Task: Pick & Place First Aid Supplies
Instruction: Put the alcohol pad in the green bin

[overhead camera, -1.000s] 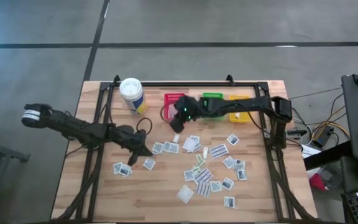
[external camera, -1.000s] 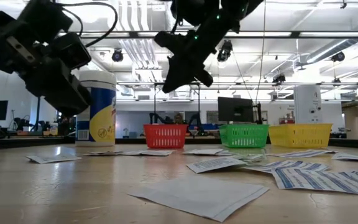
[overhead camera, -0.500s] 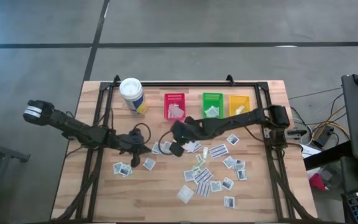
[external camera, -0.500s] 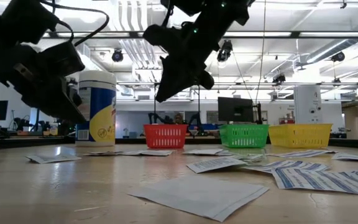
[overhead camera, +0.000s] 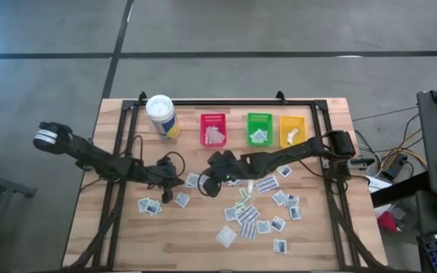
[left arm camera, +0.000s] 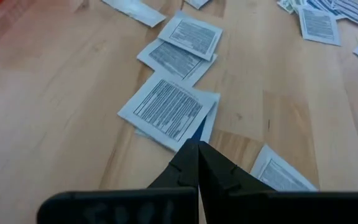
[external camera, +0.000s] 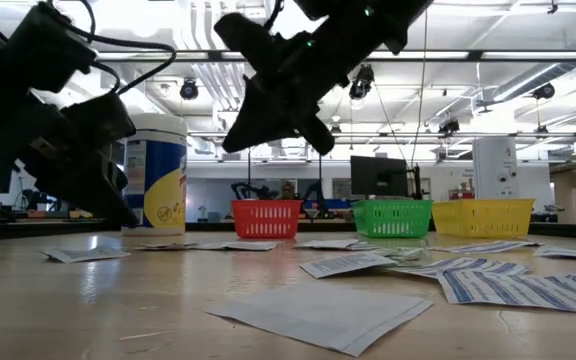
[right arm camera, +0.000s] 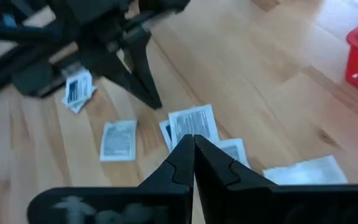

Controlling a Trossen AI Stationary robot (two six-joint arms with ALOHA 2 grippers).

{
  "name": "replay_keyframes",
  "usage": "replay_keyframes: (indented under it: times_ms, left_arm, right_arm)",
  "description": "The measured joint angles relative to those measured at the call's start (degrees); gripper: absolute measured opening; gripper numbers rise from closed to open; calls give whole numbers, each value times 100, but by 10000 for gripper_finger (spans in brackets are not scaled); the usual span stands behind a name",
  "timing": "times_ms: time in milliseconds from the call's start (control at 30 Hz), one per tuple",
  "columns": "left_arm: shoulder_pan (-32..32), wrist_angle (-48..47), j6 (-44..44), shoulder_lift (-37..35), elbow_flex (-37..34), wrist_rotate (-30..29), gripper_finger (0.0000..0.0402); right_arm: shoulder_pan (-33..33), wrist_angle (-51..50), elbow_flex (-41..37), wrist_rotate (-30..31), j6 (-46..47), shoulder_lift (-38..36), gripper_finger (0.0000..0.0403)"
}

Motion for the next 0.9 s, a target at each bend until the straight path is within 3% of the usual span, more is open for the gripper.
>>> replay_keyframes:
  times_ms: [267,633,900]
  left_arm:
    - [-8,226,82,936,207,-300,0]
    - [-35,172,433,482,245,-355,0]
    - [-33,490,627,718,236,-454,0]
  right_arm:
    - [-4,847,-433,52,148,7,8]
    - [-7,1261,-222,54,166,754,8]
    - [-78,1318,26,36,368,1103,8]
